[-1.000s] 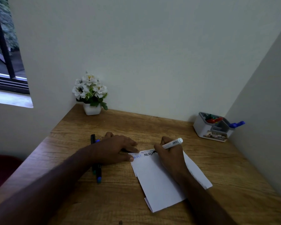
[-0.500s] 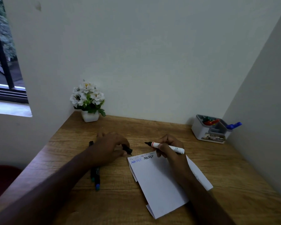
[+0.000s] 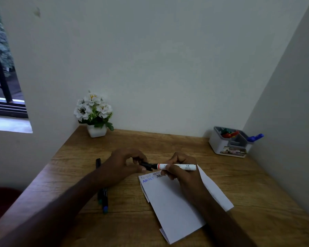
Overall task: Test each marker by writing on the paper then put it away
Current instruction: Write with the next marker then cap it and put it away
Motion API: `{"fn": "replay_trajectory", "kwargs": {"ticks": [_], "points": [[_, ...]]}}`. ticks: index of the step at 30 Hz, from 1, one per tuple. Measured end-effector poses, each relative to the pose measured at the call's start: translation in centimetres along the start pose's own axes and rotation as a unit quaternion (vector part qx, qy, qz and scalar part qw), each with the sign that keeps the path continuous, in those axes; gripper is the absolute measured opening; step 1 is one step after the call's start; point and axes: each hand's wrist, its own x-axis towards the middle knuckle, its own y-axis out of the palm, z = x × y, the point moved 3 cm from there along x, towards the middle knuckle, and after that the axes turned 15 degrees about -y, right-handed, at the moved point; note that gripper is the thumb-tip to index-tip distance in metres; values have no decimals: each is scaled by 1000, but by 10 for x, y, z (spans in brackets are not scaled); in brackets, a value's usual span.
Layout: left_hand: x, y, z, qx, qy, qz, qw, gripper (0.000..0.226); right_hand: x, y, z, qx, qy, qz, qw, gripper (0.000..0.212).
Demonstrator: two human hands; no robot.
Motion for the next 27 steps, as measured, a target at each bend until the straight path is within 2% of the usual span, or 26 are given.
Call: {"fn": "replay_trajectory", "kwargs": {"ticks": [2, 6, 11, 22, 27], "points": [[-1, 0, -4, -10, -1, 0, 1000, 17, 0, 1, 1, 13, 3, 6, 1000, 16], [-2, -2, -7, -44, -24, 29, 998, 15, 0, 6, 4, 141, 17, -6, 990, 6], [-4, -3, -9, -81, -27, 40, 996, 16, 1, 3, 0, 184, 26, -8, 983, 9], [-7, 1, -8, -179, -76, 60, 979, 14, 6, 5, 0, 197, 42, 18, 979, 20], [-6, 11, -9, -142, -86, 46, 985, 14, 4, 6, -1, 123, 56, 12, 991, 22]]}}
